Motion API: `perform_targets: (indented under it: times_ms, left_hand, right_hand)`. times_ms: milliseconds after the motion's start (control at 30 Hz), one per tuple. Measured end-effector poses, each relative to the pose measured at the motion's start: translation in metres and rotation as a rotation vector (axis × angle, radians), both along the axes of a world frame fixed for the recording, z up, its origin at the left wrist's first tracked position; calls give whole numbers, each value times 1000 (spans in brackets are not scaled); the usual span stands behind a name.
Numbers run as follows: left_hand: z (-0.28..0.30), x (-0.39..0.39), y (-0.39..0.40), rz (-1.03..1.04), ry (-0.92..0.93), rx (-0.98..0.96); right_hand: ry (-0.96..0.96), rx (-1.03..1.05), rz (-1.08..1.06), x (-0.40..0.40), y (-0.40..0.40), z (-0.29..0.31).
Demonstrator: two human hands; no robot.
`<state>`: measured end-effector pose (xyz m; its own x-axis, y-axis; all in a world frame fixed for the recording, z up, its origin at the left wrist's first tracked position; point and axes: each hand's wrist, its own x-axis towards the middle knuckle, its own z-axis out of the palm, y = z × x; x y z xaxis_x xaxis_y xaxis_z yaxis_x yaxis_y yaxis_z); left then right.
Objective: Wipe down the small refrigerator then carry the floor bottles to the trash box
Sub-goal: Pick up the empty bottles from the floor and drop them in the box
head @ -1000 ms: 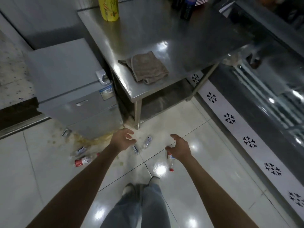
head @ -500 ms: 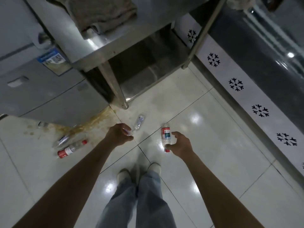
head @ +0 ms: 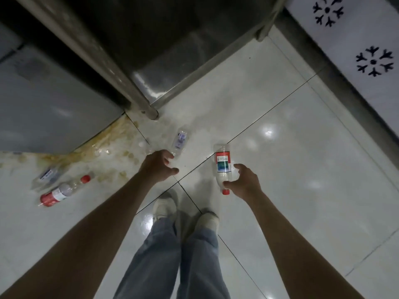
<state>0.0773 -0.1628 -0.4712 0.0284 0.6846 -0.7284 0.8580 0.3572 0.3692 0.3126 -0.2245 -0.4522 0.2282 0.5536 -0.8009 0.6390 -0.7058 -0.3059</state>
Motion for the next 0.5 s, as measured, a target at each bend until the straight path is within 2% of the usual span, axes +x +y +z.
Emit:
perform_targets:
  times_ms: [333,500]
  left_hand:
    - [-166,-1,28,-1,117,24]
    - [-226,1,50,20,117,49]
  right_hand:
    - [-19,-32,-50,0,12,-174]
    - [-55,1,-43,0,21,-235]
